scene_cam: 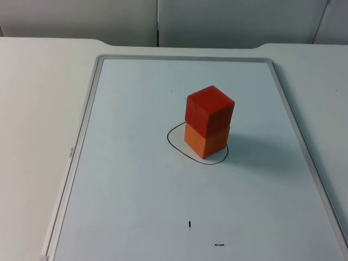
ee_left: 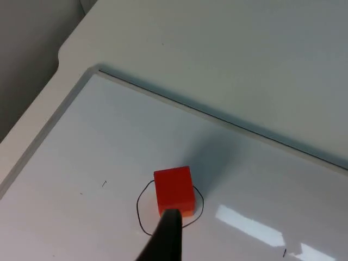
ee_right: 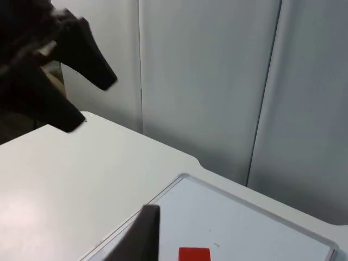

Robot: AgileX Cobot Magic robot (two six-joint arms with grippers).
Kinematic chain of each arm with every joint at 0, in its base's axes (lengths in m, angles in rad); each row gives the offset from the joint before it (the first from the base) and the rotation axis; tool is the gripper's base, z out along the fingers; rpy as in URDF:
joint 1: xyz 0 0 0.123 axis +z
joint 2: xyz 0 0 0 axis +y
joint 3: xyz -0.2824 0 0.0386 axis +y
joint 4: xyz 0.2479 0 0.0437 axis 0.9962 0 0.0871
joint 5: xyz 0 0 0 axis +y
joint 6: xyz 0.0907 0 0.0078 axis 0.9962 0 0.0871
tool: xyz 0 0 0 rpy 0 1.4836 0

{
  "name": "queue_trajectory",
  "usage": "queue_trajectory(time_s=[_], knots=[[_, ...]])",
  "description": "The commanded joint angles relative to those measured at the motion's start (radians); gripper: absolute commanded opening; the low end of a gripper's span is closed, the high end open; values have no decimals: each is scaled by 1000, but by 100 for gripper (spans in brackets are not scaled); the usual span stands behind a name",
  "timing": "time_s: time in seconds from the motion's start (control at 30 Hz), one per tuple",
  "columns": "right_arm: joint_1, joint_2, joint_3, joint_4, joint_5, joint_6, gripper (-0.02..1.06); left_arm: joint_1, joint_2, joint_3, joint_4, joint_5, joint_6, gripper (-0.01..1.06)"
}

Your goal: Pick up one cube with the left hand and another cube with the right hand. First place the cube in the right hand at the target position, then stack the cube in the left hand on top.

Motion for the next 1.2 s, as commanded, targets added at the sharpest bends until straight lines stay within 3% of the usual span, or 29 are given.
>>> queue_trajectory(time_s=[0.0, 0.27, 0.4, 0.43, 0.53, 0.8, 1.17], knots=[[4, -2, 6, 0, 12, -10, 104, -7, -44, -6, 6, 44, -15, 85], [4, -2, 7, 0, 60, -10, 104, -7, -253, 157, 11, -13, -22, 85], [4, -32, 94, 5, 35, -1, 104, -7, -458, 399, 47, -117, -51, 85], [4, -32, 94, 5, 35, -1, 104, -7, -458, 399, 47, -117, -51, 85], [4, -65, 180, 28, 20, 1, 104, -7, -602, 560, 77, -174, -92, 85], [4, -182, 282, 61, 25, 1, 104, -7, -955, 838, 102, -172, -198, 85], [4, -315, 348, 57, 35, 36, 104, -7, -1327, 1065, 166, -124, -381, 85]])
